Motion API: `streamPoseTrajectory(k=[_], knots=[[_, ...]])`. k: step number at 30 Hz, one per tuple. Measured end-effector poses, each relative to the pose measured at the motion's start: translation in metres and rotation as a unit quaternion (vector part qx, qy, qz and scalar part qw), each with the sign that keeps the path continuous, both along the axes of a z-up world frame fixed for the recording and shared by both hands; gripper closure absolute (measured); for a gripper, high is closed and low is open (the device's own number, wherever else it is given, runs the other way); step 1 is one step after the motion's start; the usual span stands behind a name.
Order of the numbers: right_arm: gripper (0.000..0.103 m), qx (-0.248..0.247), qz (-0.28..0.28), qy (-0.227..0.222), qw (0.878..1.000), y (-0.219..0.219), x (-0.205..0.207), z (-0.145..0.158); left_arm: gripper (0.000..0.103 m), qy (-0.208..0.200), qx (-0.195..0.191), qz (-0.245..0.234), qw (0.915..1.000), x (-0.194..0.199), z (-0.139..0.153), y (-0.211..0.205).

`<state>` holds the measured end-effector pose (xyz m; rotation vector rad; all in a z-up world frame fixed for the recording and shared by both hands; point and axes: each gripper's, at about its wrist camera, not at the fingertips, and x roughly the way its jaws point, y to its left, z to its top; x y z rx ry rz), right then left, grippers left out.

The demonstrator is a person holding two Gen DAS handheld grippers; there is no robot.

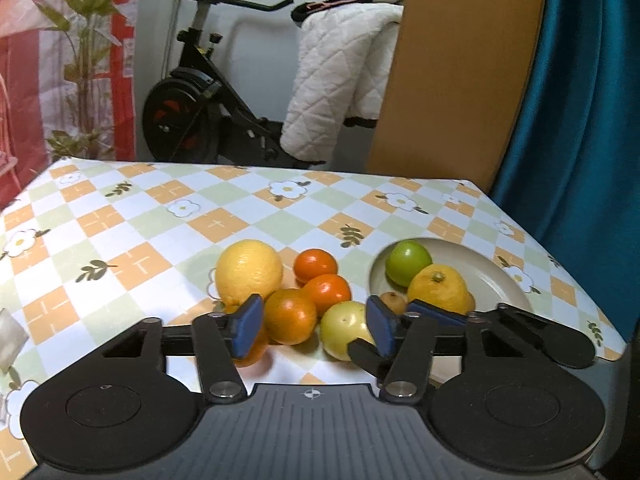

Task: Organize fruits
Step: 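Withdraw the left tool from the plate toward the remaining fruit, then close the left tool on the pale yellow-green fruit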

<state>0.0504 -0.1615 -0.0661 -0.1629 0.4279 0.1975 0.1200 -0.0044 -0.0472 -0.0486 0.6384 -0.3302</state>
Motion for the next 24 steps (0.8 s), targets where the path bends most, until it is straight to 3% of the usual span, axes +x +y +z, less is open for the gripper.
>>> streamPoseTrajectory(k=[6, 14, 24], knots=[[0.059, -0.005, 0.005, 0.014, 1.0, 0.003, 0.005, -0.002, 0.054, 0.02, -0.011, -0.015, 0.9996, 0.007, -0.003, 0.0], [0.06, -0.024, 0.012, 0.025, 0.999, 0.011, 0.016, -0.003, 0.054, 0.035, -0.021, -0.036, 0.9985, 0.012, -0.004, 0.003], [0.059, -0.036, 0.02, 0.048, 0.998, 0.017, 0.04, -0.008, 0.054, 0.043, -0.04, -0.012, 0.9982, 0.017, -0.002, 0.015]])
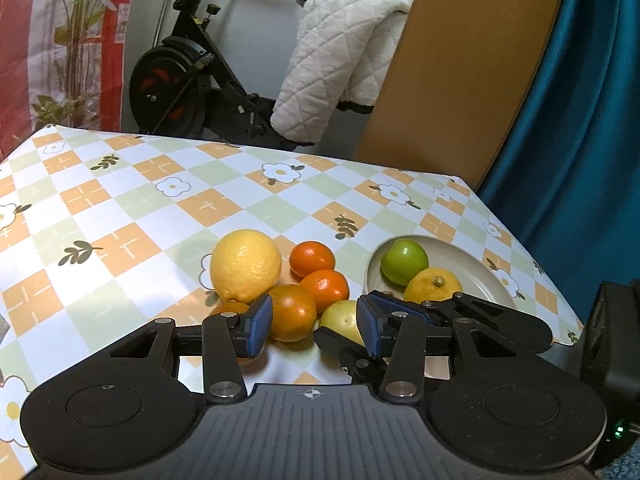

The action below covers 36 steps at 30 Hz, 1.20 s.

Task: Organize fruits
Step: 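Close the left tool on the pale yellow-green fruit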

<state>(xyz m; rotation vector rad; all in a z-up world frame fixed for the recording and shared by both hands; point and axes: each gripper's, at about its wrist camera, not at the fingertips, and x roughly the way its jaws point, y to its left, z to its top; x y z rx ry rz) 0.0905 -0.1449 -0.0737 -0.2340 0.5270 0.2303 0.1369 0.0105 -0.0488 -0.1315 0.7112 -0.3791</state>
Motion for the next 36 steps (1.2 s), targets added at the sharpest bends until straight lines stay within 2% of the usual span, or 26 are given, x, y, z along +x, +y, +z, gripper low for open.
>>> streamPoseTrajectory(k=[9, 12, 17, 28, 36], knots=[[0.058, 0.003, 0.005, 0.012, 1.0, 0.002, -0.006, -0.001, 0.054, 0.01, -0.005, -0.007, 0.9999, 0.0, -0.004, -0.002], [0.061, 0.01, 0.01, 0.032, 0.999, 0.004, -0.016, -0.004, 0.054, 0.014, -0.008, -0.013, 0.9998, -0.001, -0.007, -0.003], [0.063, 0.011, 0.018, 0.034, 0.999, 0.008, -0.027, -0.004, 0.054, 0.028, -0.012, -0.02, 0.9993, -0.001, -0.014, -0.005], [0.061, 0.019, 0.014, 0.042, 0.999, 0.007, -0.016, -0.006, 0.054, 0.042, 0.003, -0.027, 0.9987, 0.005, -0.028, -0.016], [0.061, -0.003, 0.011, 0.056, 0.998, 0.014, -0.01, -0.01, 0.054, 0.051, 0.007, -0.017, 0.9985, 0.006, -0.038, -0.019]])
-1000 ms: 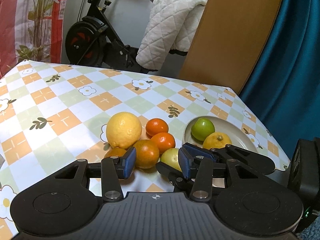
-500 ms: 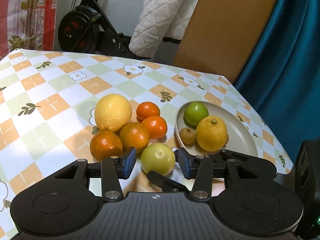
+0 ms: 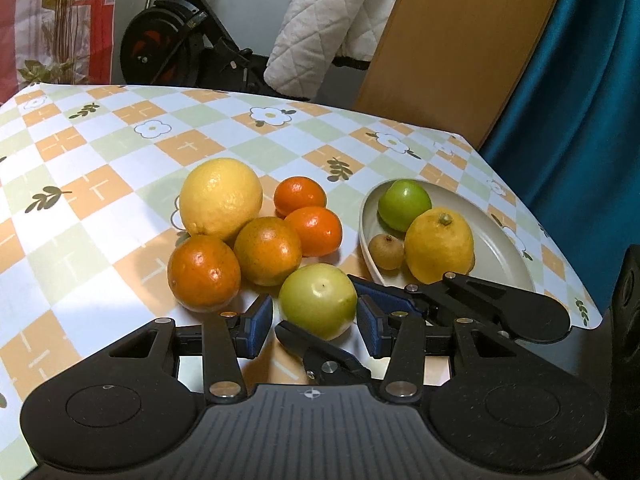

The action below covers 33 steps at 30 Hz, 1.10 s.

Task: Organize fruits
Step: 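Close the left tool on the pale yellow-green fruit, then carry the pale yellow-green fruit onto the plate and open the left tool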

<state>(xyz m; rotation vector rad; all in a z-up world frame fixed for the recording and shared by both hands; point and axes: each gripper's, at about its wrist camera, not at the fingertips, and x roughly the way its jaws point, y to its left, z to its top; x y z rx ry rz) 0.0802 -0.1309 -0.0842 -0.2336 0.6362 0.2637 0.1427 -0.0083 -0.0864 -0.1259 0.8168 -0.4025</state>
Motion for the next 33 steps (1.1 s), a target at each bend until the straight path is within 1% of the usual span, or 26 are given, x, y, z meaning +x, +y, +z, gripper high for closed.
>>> streamPoseTrajectory(k=[4, 7, 12, 15, 25, 29, 33], knots=[[0.061, 0.001, 0.001, 0.0, 1.0, -0.001, 0.0, 0.0, 0.055, -0.001, -0.001, 0.001, 1.0, -0.001, -0.001, -0.001], [0.061, 0.0, 0.001, -0.004, 1.0, -0.001, -0.002, 0.0, 0.056, -0.01, 0.003, 0.001, 0.9999, -0.006, 0.0, -0.002], [0.061, -0.015, 0.002, -0.031, 0.999, 0.003, -0.014, 0.004, 0.056, -0.021, -0.001, 0.0, 0.9998, -0.014, 0.005, -0.003], [0.061, -0.009, -0.001, -0.034, 0.999, 0.0, -0.022, 0.006, 0.056, -0.021, -0.004, -0.006, 0.9998, -0.02, 0.009, -0.006], [0.061, 0.006, -0.037, -0.059, 0.998, -0.023, -0.047, 0.031, 0.056, -0.054, 0.008, -0.043, 0.9976, -0.038, 0.03, -0.037], [0.061, 0.014, -0.06, -0.065, 0.996, -0.037, -0.052, 0.036, 0.056, -0.059, 0.016, -0.064, 0.9961, -0.036, 0.032, -0.055], [0.061, 0.035, -0.085, -0.064, 0.994, -0.057, -0.048, 0.036, 0.056, -0.063, 0.029, -0.077, 0.9946, -0.029, 0.032, -0.072]])
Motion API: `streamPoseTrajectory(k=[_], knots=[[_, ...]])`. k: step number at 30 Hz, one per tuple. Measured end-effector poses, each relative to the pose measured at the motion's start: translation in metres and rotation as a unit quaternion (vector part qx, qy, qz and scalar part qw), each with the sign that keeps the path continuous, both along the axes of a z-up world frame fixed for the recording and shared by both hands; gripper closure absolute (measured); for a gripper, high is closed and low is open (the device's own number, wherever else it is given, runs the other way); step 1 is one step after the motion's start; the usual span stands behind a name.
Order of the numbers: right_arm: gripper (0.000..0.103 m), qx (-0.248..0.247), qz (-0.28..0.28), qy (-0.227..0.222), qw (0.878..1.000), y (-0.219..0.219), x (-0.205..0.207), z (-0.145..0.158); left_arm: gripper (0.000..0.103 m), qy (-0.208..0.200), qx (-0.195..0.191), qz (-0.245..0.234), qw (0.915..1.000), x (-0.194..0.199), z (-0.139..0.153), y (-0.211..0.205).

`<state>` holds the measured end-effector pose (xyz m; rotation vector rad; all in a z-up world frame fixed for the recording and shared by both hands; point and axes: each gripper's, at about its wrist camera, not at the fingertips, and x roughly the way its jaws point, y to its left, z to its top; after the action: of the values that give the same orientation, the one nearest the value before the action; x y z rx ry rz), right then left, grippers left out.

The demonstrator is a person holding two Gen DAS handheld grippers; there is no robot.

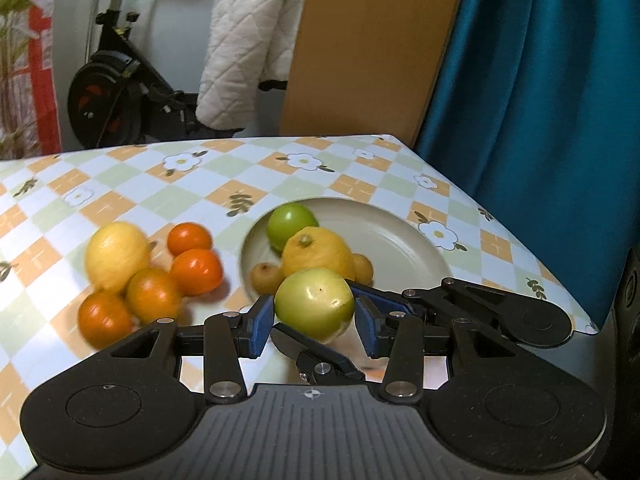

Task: Organize fruits
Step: 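Carry the pale yellow-green fruit onto the plate and open the left tool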

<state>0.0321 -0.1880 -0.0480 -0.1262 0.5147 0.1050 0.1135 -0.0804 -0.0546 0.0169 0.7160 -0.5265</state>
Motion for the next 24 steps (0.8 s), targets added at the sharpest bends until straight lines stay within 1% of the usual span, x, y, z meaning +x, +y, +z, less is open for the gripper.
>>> streamPoseTrajectory(k=[8, 15, 21, 24], knots=[[0.061, 0.03, -0.012, 0.002, 0.999, -0.02, 0.019, -0.011, 0.056, 0.0, 0.026, 0.001, 0.9997, 0.021, -0.007, -0.015], [0.061, 0.039, -0.021, 0.002, 0.999, -0.028, 0.037, -0.018, 0.055, -0.003, 0.041, 0.002, 0.9992, 0.036, -0.012, -0.022], [0.061, 0.052, -0.045, 0.007, 0.998, -0.037, 0.046, -0.021, 0.054, -0.004, 0.041, -0.004, 0.9992, 0.045, -0.016, -0.028], [0.061, 0.051, -0.055, 0.007, 0.997, -0.038, 0.047, -0.022, 0.053, 0.0, 0.037, -0.004, 0.9993, 0.049, -0.018, -0.028]])
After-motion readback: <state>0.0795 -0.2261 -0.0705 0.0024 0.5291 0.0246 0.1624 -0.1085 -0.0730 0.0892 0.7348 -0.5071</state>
